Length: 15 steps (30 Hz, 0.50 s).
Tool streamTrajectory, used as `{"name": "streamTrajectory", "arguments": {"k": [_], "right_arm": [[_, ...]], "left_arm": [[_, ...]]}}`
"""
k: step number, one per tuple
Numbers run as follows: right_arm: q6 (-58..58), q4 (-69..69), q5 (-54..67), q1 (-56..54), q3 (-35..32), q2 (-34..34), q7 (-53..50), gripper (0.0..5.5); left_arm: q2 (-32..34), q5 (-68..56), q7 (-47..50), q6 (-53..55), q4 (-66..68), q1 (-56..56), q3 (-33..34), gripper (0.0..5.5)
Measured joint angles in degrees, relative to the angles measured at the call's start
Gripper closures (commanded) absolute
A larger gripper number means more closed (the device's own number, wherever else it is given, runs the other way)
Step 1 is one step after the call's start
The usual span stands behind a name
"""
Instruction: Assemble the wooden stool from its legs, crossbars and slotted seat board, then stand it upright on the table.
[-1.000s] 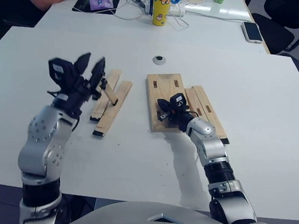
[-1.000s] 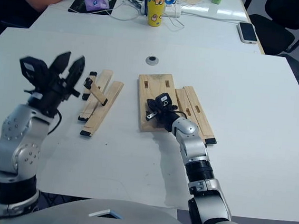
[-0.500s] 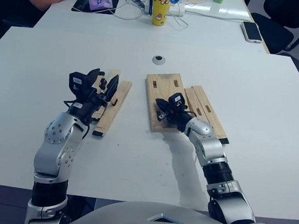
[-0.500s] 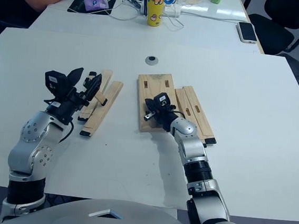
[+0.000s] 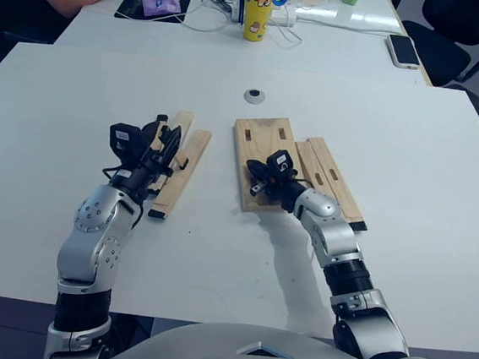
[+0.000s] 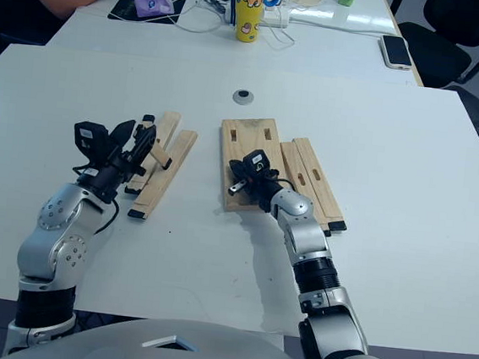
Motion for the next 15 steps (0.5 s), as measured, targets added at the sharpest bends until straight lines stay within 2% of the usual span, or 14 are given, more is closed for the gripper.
{"name": "streamTrajectory", "arguments": {"k": [10, 15], "right_arm": [[0.0, -0.1, 0.0, 0.0, 0.1, 0.1, 0.0, 5.50], [0.0, -0.1, 0.0, 0.0, 0.1, -0.1, 0.0, 5.50]], "left_arm": [[-0.1, -1.5, -0.5, 1.0, 1.9, 0.0, 0.7, 5.02], [-1.0, -4.1, -0.8, 1.0, 2.1, -0.3, 1.8, 5.04]]}}
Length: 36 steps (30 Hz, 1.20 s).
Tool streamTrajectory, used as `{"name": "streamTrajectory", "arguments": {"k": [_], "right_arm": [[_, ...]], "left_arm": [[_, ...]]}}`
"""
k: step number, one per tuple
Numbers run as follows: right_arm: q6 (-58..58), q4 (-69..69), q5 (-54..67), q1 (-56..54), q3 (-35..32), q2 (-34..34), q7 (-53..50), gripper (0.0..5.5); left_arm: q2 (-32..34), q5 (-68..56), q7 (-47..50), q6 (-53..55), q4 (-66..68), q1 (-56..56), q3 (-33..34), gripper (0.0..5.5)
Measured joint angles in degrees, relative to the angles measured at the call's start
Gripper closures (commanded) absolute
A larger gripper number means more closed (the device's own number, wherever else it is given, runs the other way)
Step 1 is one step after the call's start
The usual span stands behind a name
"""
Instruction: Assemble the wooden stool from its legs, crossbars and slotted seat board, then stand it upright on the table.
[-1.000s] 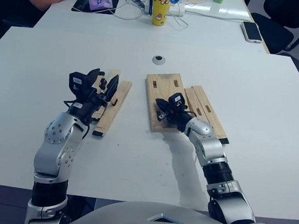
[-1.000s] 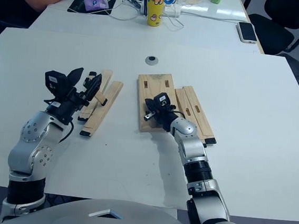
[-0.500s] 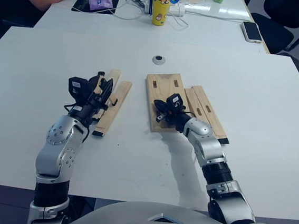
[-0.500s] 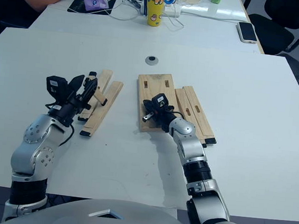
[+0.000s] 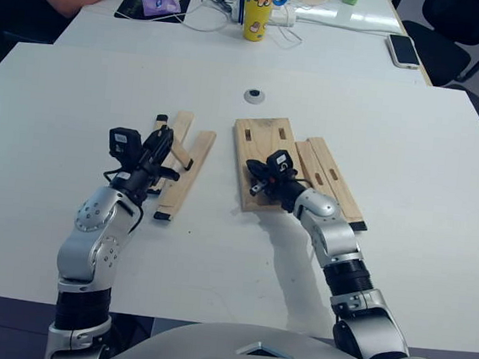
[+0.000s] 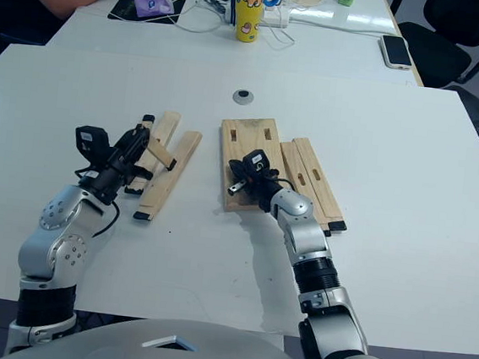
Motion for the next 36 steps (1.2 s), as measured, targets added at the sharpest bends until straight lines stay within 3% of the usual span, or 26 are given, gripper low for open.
{"name": "streamTrajectory", "arguments": {"k": [8, 13, 25, 36], "right_arm": [[0.2, -3.0, 1.8, 0.0, -6.2, -1.7, -1.1, 5.50], [3.3, -5.0, -2.5, 0.1, -8.3, -10.8, -2.3, 5.50], [10.9, -17.4, -11.4, 4.9, 0.9, -23.4, 6.4, 5.50], [17.8, -21.0, -12.6, 5.7, 4.8, -26.9, 11.4, 5.50]], "left_arm": [[0.2, -11.2, 1.1, 5.1, -0.7, -11.4, 6.1, 5.05], [1.9, -15.6, 2.2, 6.6, -0.7, -17.7, 9.7, 5.05], [1.8, -18.1, 4.0, 5.7, 0.8, -20.2, 12.1, 5.05], [1.6, -19.1, 4.3, 4.9, 0.9, -20.1, 13.0, 5.05]]}}
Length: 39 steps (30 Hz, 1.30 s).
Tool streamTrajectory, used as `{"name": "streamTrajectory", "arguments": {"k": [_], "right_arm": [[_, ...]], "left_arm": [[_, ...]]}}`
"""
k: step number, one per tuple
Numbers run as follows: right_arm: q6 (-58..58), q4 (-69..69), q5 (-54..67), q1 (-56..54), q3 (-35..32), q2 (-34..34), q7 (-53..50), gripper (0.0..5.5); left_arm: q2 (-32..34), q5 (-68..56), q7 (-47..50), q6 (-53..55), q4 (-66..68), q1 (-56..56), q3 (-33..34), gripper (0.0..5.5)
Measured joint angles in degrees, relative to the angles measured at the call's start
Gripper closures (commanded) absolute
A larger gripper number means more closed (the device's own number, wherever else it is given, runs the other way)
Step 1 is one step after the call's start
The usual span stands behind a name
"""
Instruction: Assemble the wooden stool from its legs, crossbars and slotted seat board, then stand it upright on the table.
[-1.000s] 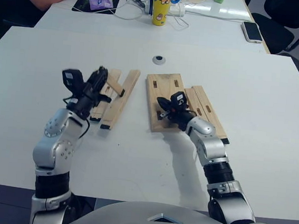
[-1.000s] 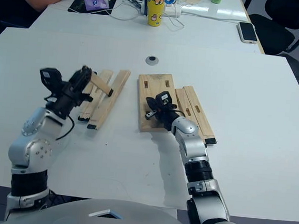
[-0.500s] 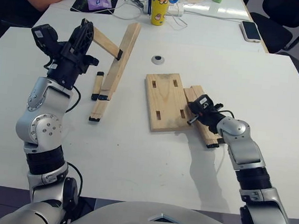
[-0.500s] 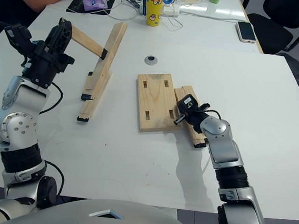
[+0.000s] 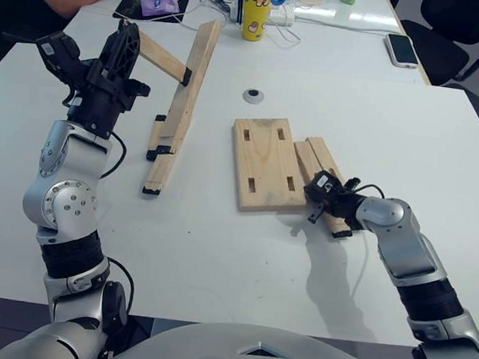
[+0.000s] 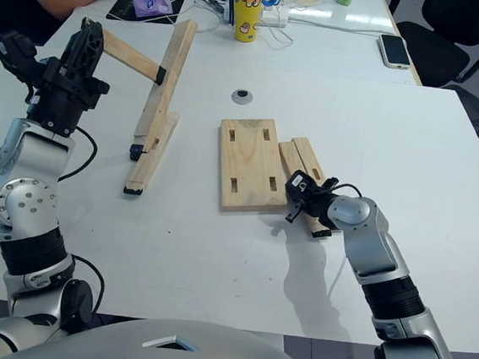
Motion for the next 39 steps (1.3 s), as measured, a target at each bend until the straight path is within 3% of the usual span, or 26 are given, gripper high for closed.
{"name": "streamTrajectory", "arguments": {"k": [7, 10, 14, 17, 22, 29, 36, 39], "right_arm": [[-0.2, -0.4, 0.5, -0.1, 1.8, 4.7, -1.7, 5.50], [0.0, -0.4, 4.4, 0.5, -1.7, 7.3, -2.9, 5.50], [2.1, -3.9, 18.9, -4.4, -14.9, 13.9, -3.5, 4.98], [1.2, -2.9, 22.9, -7.5, -20.2, 13.9, -4.2, 4.50], [12.8, 4.1, 43.5, -10.7, -31.3, 15.1, 1.7, 3.61], [29.3, 16.9, 61.8, -13.1, -38.3, 15.2, 6.1, 2.46], [36.9, 16.3, 73.0, -13.9, -40.9, 17.7, 3.7, 1.35], [36.0, 16.0, 74.0, -15.0, -40.9, 18.4, 1.6, 1.31]], "left_arm": [[0.1, -0.6, -0.4, -0.4, 1.5, -0.9, -0.2, 5.05], [0.2, -2.1, -1.3, -0.2, 1.7, -1.4, -0.3, 5.05], [0.9, -9.8, -4.0, 3.7, 5.0, -2.8, 1.4, 5.05], [2.8, -15.5, -6.2, 7.3, 9.5, -4.4, 3.2, 5.05], [5.7, -26.1, -10.8, 14.8, 18.1, -11.1, 5.0, 5.05], [7.2, -32.3, -16.6, 22.9, 24.9, -14.7, 3.8, 5.05], [6.1, -33.2, -16.8, 25.4, 24.8, -14.7, 2.2, 5.05], [5.4, -34.6, -16.3, 26.2, 24.7, -14.7, 2.2, 5.05]]}}
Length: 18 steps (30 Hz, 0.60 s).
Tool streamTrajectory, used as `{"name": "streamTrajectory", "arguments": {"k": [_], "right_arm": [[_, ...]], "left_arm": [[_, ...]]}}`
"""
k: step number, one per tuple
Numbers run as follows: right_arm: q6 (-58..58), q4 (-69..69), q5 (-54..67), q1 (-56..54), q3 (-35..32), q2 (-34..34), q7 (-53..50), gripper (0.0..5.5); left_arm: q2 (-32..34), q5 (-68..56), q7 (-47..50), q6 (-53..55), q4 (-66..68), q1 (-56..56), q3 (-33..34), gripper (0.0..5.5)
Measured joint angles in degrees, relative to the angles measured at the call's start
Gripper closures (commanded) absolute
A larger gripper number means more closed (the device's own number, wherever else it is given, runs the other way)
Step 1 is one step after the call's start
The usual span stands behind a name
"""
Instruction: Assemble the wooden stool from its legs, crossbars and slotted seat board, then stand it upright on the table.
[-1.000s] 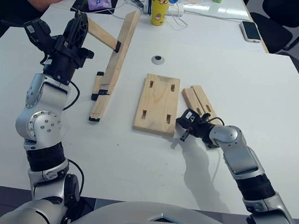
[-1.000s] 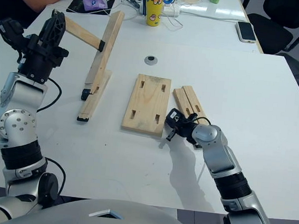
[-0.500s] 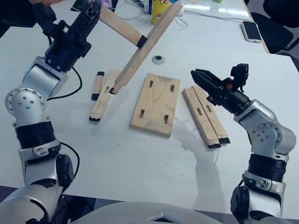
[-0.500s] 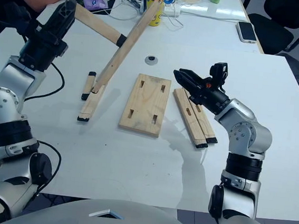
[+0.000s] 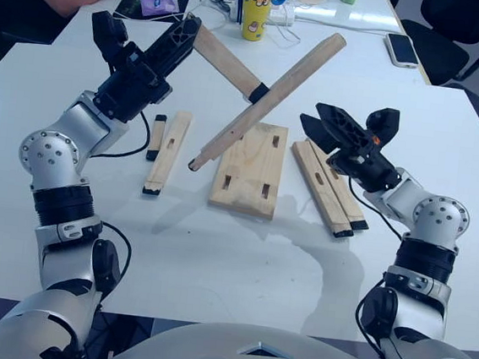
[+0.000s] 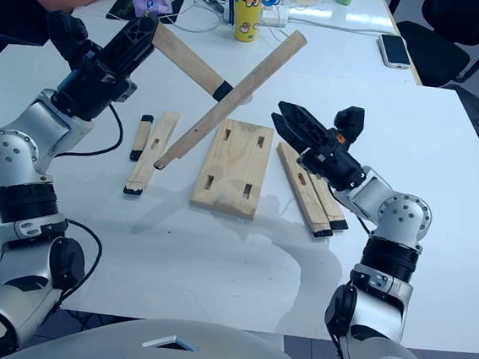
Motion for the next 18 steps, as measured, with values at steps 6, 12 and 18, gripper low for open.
{"name": "streamTrajectory", "arguments": {"k": [6, 12, 18], "right_arm": [[-0.1, -1.0, 3.8, -0.5, -0.2, 0.8, -1.2, 1.31], [1.8, -3.3, 11.4, -0.5, -0.5, 1.1, -2.3, 1.31], [-0.4, -3.3, 11.3, -0.5, 0.0, 1.1, -4.7, 1.49]], "left_arm": [[-1.5, -1.5, 1.1, 1.8, -1.2, 0.2, -1.1, 5.05], [-1.7, -3.0, 2.5, 2.7, -2.3, 0.3, -1.6, 5.05], [-2.4, -6.1, 4.3, 4.2, -3.1, 0.5, -2.2, 5.05]]}}
